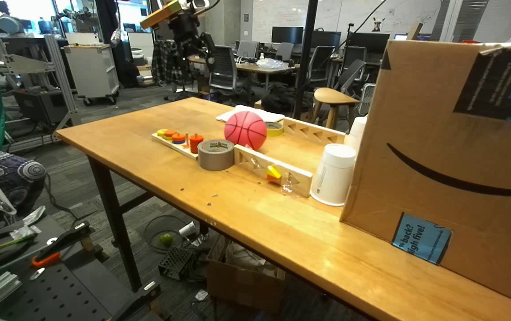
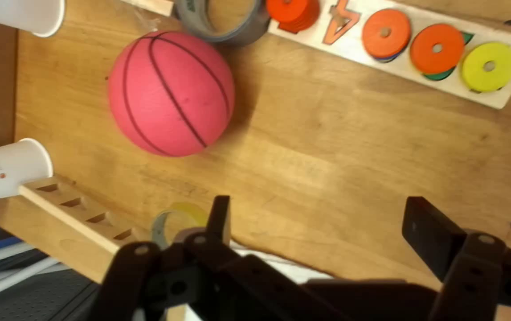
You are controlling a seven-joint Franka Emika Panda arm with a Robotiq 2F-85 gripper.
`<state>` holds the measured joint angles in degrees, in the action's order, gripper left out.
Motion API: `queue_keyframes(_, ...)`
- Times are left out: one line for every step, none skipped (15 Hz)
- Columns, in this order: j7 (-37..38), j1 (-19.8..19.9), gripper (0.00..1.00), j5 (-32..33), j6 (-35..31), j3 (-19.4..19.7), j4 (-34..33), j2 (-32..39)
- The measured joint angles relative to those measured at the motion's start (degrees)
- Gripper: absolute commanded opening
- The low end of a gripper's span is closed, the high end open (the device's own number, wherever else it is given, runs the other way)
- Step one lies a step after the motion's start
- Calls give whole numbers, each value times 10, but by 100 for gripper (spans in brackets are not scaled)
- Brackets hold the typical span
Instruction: Move the ball to the right
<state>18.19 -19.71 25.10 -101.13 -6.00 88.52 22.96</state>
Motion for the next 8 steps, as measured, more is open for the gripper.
queue_keyframes(2, -2, 100, -13, -5, -9, 14, 1)
queue_keyframes(5, -4, 100, -23, -8, -16, 27, 3)
queue_keyframes(7, -5, 100, -32, -11, -21, 38, 4)
queue_keyframes(9, -7, 100, -39, -13, -24, 50, 6)
queue_keyframes(11, -7, 100, -42, -15, -26, 60, 8)
queue_keyframes(13, -8, 100, -44, -16, -27, 68, 9)
queue_keyframes(13, -8, 100, -44, -16, -27, 75, 11)
queue_keyframes(13, -8, 100, -44, -17, -27, 81, 12)
